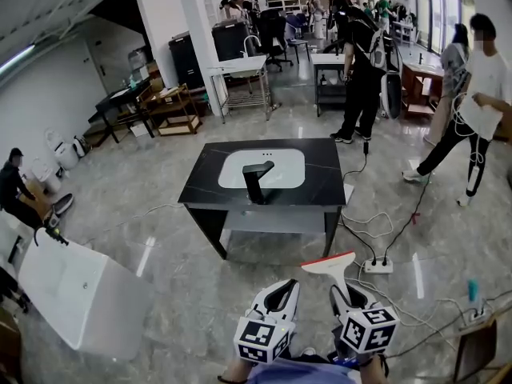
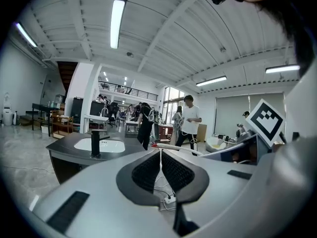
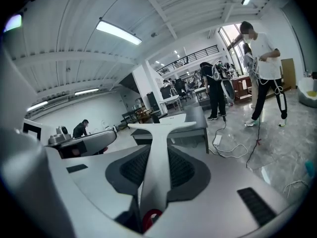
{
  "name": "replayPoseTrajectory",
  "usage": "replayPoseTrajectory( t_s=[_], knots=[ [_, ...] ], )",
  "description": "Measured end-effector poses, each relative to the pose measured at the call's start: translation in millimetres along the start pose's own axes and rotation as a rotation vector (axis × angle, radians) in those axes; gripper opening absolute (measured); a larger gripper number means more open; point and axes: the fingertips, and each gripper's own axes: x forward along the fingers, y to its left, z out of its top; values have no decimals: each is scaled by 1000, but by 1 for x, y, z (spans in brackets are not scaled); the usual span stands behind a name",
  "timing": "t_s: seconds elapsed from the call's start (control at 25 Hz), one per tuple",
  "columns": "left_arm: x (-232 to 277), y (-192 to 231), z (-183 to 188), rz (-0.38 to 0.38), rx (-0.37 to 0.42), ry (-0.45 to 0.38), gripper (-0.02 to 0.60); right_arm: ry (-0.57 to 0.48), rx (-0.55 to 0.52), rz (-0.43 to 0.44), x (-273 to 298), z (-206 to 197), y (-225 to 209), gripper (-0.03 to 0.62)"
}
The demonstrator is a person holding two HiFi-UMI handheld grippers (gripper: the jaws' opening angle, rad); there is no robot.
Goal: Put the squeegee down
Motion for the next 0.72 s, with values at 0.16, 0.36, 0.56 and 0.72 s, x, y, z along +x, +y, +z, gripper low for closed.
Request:
replayPoseTrajectory(
  t_s=[0.16, 0.36, 0.56, 0.72],
  knots=[
    [0, -5, -6, 6, -6, 8, 21, 2, -2, 4, -4, -4, -3, 101],
    [0, -13, -11, 10, -10, 22, 21, 5, 6, -5, -13, -9, -11, 101],
    [2, -21, -14, 7, -7, 39, 21, 8, 24, -11, -18, -11, -21, 101],
    [10, -20, -11, 15, 3, 49, 21, 3, 37, -14, -15, -8, -29, 101]
  ],
)
